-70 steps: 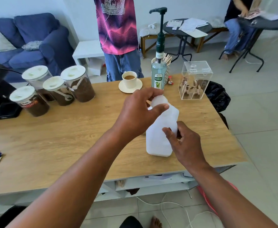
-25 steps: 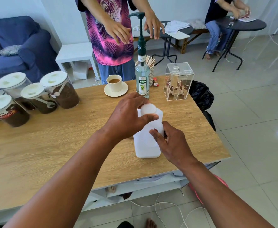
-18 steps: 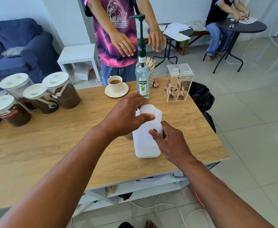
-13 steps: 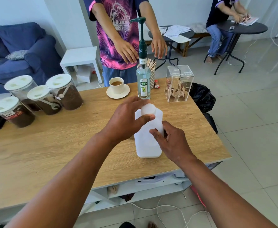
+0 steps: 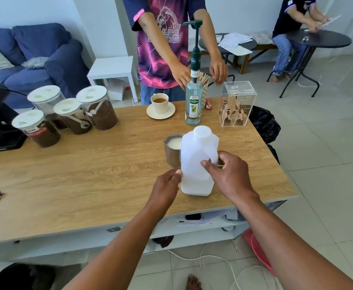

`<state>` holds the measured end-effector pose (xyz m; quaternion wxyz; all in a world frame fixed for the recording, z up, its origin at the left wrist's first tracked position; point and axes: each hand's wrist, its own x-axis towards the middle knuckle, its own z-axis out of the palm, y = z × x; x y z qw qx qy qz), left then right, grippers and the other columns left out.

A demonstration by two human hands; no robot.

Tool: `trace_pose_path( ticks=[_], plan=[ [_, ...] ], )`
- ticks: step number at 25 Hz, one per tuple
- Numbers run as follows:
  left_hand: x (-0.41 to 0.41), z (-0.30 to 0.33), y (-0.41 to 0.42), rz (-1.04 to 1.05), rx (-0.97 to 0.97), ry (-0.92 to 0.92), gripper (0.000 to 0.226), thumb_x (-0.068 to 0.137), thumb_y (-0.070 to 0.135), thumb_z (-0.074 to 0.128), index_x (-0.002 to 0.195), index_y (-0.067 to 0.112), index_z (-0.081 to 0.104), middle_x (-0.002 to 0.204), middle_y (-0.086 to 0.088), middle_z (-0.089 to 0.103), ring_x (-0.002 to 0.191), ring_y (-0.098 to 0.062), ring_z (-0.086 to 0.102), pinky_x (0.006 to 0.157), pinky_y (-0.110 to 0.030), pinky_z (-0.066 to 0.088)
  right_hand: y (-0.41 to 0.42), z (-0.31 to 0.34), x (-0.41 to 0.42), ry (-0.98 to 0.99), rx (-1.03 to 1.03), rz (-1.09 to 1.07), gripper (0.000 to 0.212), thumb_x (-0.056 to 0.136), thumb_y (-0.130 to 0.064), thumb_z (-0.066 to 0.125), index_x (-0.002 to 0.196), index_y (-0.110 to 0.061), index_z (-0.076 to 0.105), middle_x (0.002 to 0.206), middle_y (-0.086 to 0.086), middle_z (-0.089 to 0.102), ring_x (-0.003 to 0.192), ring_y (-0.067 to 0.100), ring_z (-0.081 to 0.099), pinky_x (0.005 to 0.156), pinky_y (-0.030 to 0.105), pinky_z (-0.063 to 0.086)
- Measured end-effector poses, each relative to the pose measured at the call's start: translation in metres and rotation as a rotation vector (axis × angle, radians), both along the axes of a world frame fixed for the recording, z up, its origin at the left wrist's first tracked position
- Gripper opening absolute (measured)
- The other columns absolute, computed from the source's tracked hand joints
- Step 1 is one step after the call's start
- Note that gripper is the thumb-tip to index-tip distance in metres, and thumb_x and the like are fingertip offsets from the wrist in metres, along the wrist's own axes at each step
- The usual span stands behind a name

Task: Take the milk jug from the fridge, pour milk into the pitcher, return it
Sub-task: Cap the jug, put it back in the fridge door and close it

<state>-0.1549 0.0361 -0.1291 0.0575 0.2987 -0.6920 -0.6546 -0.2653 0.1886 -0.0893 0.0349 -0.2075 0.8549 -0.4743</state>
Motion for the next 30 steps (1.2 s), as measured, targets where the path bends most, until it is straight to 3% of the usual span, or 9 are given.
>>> trace_pose_path(
  ticks=[3, 7, 11, 15, 18, 20, 22, 26, 30],
  plan=[
    [0.018, 0.002, 0.002, 0.056, 0.031, 0.027, 0.028, 0.106, 0.036, 0.049, 0.123, 0.031, 0.071, 0.119, 0.011, 0.075, 0.117, -0.012, 0.067, 0.099, -0.039, 0.054, 0.002, 0.011, 0.019, 0.003, -0.033, 0.017, 0.028, 0.089, -0.031, 0.078, 0.077, -0.008, 0.067, 0.069, 0.000, 0.065, 0.062, 0.015, 0.054, 0.048, 0.017, 0.036],
    [0.055, 0.001, -0.002, 0.178, 0.147, 0.000, 0.030, 0.105, 0.037, 0.051, 0.125, 0.024, 0.068, 0.122, 0.002, 0.074, 0.115, -0.017, 0.067, 0.102, -0.041, 0.052, 0.001, 0.034, 0.046, -0.016, -0.114, 0.101, 0.023, 0.088, -0.030, 0.080, 0.080, -0.010, 0.073, 0.073, 0.002, 0.072, 0.065, 0.018, 0.061, 0.052, 0.017, 0.041],
    [0.089, 0.002, -0.006, 0.356, 0.432, -0.033, 0.031, 0.105, 0.031, 0.049, 0.122, 0.012, 0.067, 0.119, -0.010, 0.074, 0.112, -0.032, 0.068, 0.103, -0.046, 0.054, -0.013, 0.054, 0.073, -0.064, -0.184, 0.215, 0.017, 0.086, -0.031, 0.082, 0.088, -0.015, 0.077, 0.083, 0.003, 0.079, 0.080, 0.027, 0.074, 0.070, 0.037, 0.061],
    [0.135, 0.002, -0.014, 0.520, 0.651, 0.081, 0.033, 0.107, 0.026, 0.047, 0.128, 0.007, 0.063, 0.127, -0.023, 0.069, 0.116, -0.045, 0.065, 0.104, -0.055, 0.053, -0.038, 0.061, 0.101, -0.069, -0.202, 0.373, 0.023, 0.084, -0.038, 0.083, 0.088, -0.016, 0.078, 0.085, 0.004, 0.080, 0.084, 0.030, 0.075, 0.076, 0.050, 0.063],
    [0.171, 0.003, -0.016, 0.646, 0.692, 0.141, 0.033, 0.106, 0.027, 0.049, 0.126, 0.005, 0.064, 0.118, -0.022, 0.072, 0.106, -0.041, 0.070, 0.096, -0.053, 0.058, -0.058, 0.066, 0.121, -0.044, -0.193, 0.490, 0.029, 0.085, -0.037, 0.083, 0.083, -0.009, 0.075, 0.078, 0.010, 0.076, 0.072, 0.027, 0.070, 0.068, 0.042, 0.060],
    [0.194, 0.005, -0.015, 0.746, 0.705, 0.183, 0.032, 0.105, 0.027, 0.050, 0.124, 0.005, 0.064, 0.112, -0.020, 0.072, 0.095, -0.035, 0.071, 0.085, -0.047, 0.061, -0.072, 0.066, 0.134, -0.073, -0.194, 0.579, 0.027, 0.085, -0.039, 0.082, 0.085, -0.012, 0.077, 0.082, 0.006, 0.079, 0.078, 0.027, 0.073, 0.072, 0.046, 0.061],
    [0.214, 0.006, -0.015, 0.858, 0.690, 0.216, 0.033, 0.105, 0.027, 0.050, 0.126, 0.005, 0.063, 0.114, -0.021, 0.070, 0.097, -0.035, 0.068, 0.089, -0.048, 0.060, -0.088, 0.066, 0.147, -0.081, -0.186, 0.680, 0.027, 0.083, -0.044, 0.081, 0.088, -0.017, 0.078, 0.084, 0.000, 0.080, 0.083, 0.027, 0.075, 0.075, 0.051, 0.061],
    [0.245, 0.006, -0.008, 1.080, 0.687, 0.281, 0.040, 0.103, 0.030, 0.052, 0.129, 0.000, 0.062, 0.114, -0.021, 0.068, 0.094, -0.033, 0.066, 0.092, -0.048, 0.057, -0.116, 0.071, 0.172, -0.105, -0.181, 0.865, 0.021, 0.083, -0.039, 0.084, 0.085, -0.019, 0.079, 0.078, -0.002, 0.078, 0.073, 0.018, 0.071, 0.071, 0.048, 0.060],
    [0.270, 0.005, 0.014, 1.307, 0.692, 0.384, 0.038, 0.101, 0.030, 0.054, 0.123, 0.001, 0.065, 0.107, -0.017, 0.068, 0.093, -0.031, 0.066, 0.100, -0.049, 0.053, -0.129, 0.069, 0.199, -0.086, -0.166, 1.079, 0.028, 0.083, -0.041, 0.083, 0.083, -0.014, 0.077, 0.079, 0.006, 0.077, 0.077, 0.030, 0.070, 0.067, 0.046, 0.059]
  ],
)
